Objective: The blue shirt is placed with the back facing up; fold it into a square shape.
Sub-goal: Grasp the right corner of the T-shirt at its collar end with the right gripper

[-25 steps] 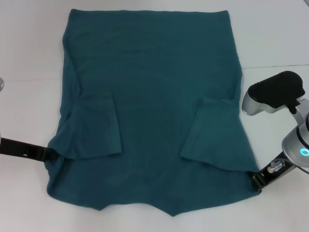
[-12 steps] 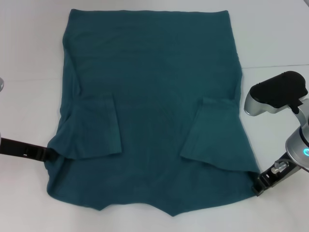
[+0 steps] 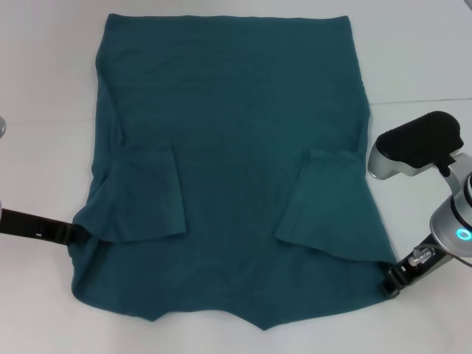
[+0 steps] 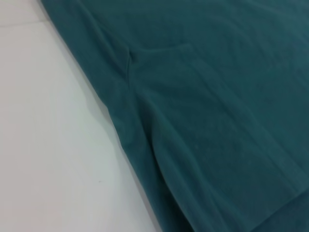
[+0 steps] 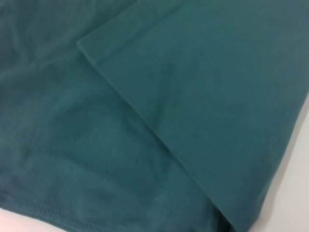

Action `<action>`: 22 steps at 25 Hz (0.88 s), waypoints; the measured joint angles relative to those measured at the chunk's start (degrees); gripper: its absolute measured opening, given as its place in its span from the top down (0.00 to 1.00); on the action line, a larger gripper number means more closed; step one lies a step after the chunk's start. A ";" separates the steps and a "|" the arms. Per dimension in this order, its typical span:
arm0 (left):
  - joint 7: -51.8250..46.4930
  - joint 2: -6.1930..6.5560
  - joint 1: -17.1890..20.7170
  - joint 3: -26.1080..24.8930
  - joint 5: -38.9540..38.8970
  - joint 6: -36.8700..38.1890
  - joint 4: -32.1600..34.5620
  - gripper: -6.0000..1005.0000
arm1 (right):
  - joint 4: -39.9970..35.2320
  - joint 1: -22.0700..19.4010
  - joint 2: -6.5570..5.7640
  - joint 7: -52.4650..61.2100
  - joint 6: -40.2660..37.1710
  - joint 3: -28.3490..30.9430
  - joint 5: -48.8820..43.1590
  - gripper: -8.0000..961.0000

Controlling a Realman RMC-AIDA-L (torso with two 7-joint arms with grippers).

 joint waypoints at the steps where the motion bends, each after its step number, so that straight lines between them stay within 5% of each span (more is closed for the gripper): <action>1: 0.00 -0.01 0.00 0.00 0.00 0.00 0.00 0.94 | 0.48 0.18 0.02 0.00 0.15 -0.02 0.01 0.54; 11: 0.03 -0.06 0.00 0.00 0.04 0.00 0.00 0.94 | 2.43 0.58 0.03 -0.59 1.82 -1.68 1.35 0.61; 16: 0.10 -0.06 0.03 0.00 0.04 0.01 0.00 0.94 | 2.78 0.47 0.04 -0.63 2.49 -1.71 1.66 0.85; 22: 0.14 -0.05 0.14 0.00 0.01 0.23 0.00 0.94 | 1.33 -0.01 -0.05 -0.96 2.50 -1.37 1.79 0.93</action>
